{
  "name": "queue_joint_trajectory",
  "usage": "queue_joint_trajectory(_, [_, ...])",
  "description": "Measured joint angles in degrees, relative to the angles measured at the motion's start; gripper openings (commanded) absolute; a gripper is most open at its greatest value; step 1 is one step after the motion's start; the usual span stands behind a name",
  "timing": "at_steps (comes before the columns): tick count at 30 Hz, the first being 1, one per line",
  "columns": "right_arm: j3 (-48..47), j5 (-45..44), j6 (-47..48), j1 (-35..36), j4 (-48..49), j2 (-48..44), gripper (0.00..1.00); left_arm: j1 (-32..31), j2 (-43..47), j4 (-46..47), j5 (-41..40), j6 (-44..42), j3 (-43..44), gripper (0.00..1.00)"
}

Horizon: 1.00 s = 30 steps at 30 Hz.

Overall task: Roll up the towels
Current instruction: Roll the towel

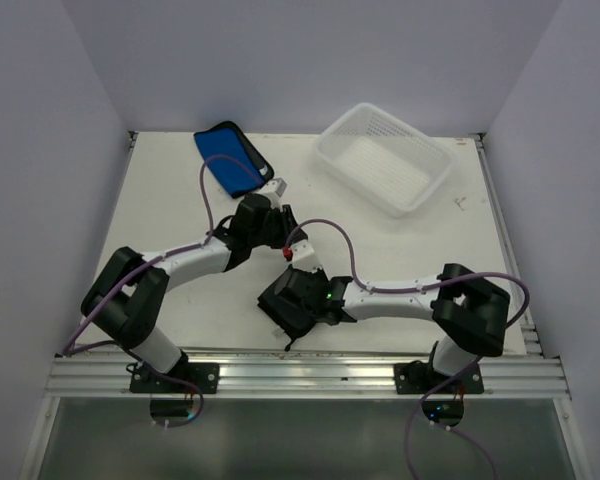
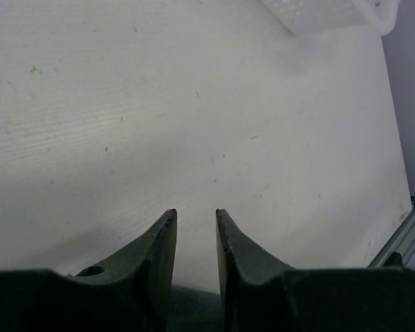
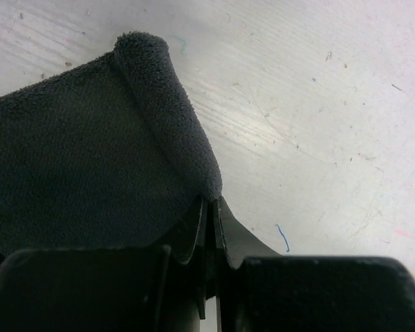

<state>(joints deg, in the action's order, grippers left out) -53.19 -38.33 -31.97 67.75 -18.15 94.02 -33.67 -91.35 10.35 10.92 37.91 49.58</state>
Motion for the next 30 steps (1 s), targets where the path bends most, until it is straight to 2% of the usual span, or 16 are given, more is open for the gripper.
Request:
queue_joint_trajectory(8, [-1.6,-7.4,-2.5,3.2,-0.8,4.7,0.0,0.0,0.0,0.8,1.5,4.9,-4.5,0.29])
queue_joint_trajectory(19, [-5.1,-11.6,-3.2,5.7,-2.2,9.6,0.0,0.0,-0.3,6.3,3.4,12.2,-11.8,0.26])
queue_joint_trajectory(30, [-9.6,-15.2,-4.8,7.7,-6.6,15.1,0.0,-0.3,0.0,7.8,3.3,14.3,-14.1,0.25])
